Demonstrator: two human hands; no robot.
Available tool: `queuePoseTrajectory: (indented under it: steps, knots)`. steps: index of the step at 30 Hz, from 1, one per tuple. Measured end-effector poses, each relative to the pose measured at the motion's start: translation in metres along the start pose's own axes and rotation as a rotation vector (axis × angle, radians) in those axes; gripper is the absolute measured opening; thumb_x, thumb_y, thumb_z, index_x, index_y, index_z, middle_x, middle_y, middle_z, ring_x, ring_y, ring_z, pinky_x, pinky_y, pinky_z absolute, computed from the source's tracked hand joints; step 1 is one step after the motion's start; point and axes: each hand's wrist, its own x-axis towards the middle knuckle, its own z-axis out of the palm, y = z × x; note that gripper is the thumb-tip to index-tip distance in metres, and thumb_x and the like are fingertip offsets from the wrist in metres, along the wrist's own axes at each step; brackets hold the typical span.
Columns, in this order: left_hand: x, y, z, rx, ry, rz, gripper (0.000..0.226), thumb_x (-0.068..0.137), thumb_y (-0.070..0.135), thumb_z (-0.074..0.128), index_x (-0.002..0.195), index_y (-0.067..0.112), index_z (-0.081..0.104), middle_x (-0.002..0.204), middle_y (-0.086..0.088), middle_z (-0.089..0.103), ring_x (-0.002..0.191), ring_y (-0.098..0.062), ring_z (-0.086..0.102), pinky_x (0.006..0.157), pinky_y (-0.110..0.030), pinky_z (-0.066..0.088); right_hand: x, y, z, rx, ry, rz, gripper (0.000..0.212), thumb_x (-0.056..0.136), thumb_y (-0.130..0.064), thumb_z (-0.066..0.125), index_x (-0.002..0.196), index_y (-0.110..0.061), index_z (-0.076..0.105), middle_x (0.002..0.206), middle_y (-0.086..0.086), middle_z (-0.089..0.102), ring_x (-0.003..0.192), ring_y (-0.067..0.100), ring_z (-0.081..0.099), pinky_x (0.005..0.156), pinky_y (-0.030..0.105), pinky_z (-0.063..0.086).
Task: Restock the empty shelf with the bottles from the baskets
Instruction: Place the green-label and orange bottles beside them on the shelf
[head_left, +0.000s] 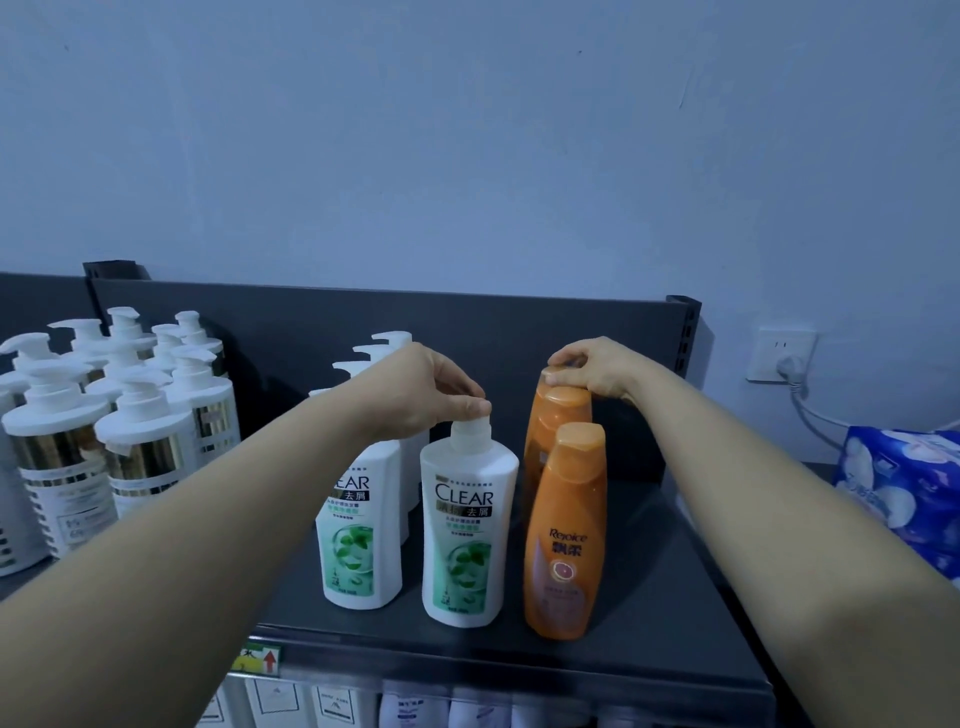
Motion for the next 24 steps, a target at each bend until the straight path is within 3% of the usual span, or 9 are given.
queuePoseTrajectory:
  steps: [4, 7, 10, 12, 14, 16, 19, 24]
  knots:
    - [-0.005, 0.001, 0.002, 0.041, 0.023, 0.031, 0.028, 0.087, 0.039, 0.068, 0.111, 0.023, 0.072, 0.104, 0.011, 0.07, 0.093, -0.003, 0.061, 0.072, -0.013, 0.042, -0.018, -0.012, -0.007, 0.003, 0.12, -0.054, 0.052, 0.092, -0.033, 0.064, 0.14, -0.023, 0.049, 0.147, 0.004, 0.043, 0.133, 0.024, 0.043, 0.1, 0.033, 0.037]
    - [-0.014, 0.001, 0.003, 0.083, 0.09, 0.092, 0.045, 0.091, 0.042, 0.062, 0.133, 0.025, 0.058, 0.131, 0.006, 0.061, 0.117, -0.011, 0.056, 0.091, -0.02, 0.038, -0.044, -0.034, -0.015, 0.003, 0.259, -0.131, 0.049, 0.095, -0.029, 0.06, 0.141, -0.021, 0.048, 0.149, 0.001, 0.043, 0.135, 0.021, 0.041, 0.101, 0.027, 0.033]
    - [-0.03, -0.008, -0.005, -0.07, 0.378, 0.159, 0.055, 0.093, 0.042, 0.058, 0.143, 0.028, 0.044, 0.138, 0.006, 0.054, 0.12, -0.011, 0.053, 0.093, -0.024, 0.038, -0.074, -0.06, -0.011, 0.06, 0.337, -0.185, 0.049, 0.094, -0.028, 0.06, 0.141, -0.02, 0.048, 0.147, -0.003, 0.047, 0.134, 0.016, 0.043, 0.101, 0.024, 0.032]
    - [-0.045, -0.024, -0.012, -0.163, 0.62, 0.159, 0.055, 0.092, 0.04, 0.06, 0.142, 0.027, 0.044, 0.134, 0.007, 0.053, 0.118, -0.008, 0.052, 0.096, -0.028, 0.042, -0.095, -0.076, 0.003, 0.109, 0.363, -0.204, 0.053, 0.093, -0.028, 0.062, 0.143, -0.019, 0.046, 0.146, -0.003, 0.047, 0.134, 0.014, 0.044, 0.106, 0.026, 0.034]
    - [-0.064, -0.048, -0.008, -0.236, 0.753, 0.109, 0.063, 0.088, 0.037, 0.064, 0.144, 0.024, 0.038, 0.137, 0.004, 0.047, 0.124, -0.011, 0.047, 0.103, -0.032, 0.041, -0.116, -0.089, 0.026, 0.15, 0.382, -0.2, 0.059, 0.091, -0.03, 0.064, 0.145, -0.018, 0.042, 0.148, -0.002, 0.045, 0.135, 0.014, 0.043, 0.111, 0.032, 0.036]
    - [-0.081, -0.073, 0.004, -0.247, 0.74, 0.026, 0.078, 0.084, 0.034, 0.07, 0.148, 0.019, 0.028, 0.144, -0.004, 0.038, 0.132, -0.018, 0.039, 0.11, -0.04, 0.036, -0.134, -0.098, 0.054, 0.119, 0.407, -0.158, 0.067, 0.09, -0.033, 0.065, 0.148, -0.019, 0.035, 0.152, -0.001, 0.039, 0.138, 0.016, 0.038, 0.113, 0.038, 0.033]
    - [-0.096, -0.098, 0.024, -0.246, 0.556, -0.13, 0.101, 0.076, 0.033, 0.078, 0.152, 0.017, 0.013, 0.153, -0.011, 0.022, 0.14, -0.029, 0.025, 0.115, -0.045, 0.026, -0.148, -0.105, 0.096, 0.03, 0.417, -0.043, 0.075, 0.089, -0.034, 0.065, 0.15, -0.013, 0.027, 0.154, 0.006, 0.031, 0.141, 0.021, 0.031, 0.113, 0.035, 0.025]
    - [-0.087, -0.108, 0.037, -0.301, 0.357, -0.202, 0.112, 0.071, 0.033, 0.082, 0.152, 0.021, 0.006, 0.152, -0.011, 0.016, 0.136, -0.033, 0.025, 0.107, -0.047, 0.032, -0.148, -0.102, 0.14, 0.168, 0.451, 0.102, 0.085, 0.078, -0.03, 0.075, 0.146, -0.011, 0.027, 0.149, 0.01, 0.033, 0.137, 0.026, 0.035, 0.109, 0.041, 0.037]
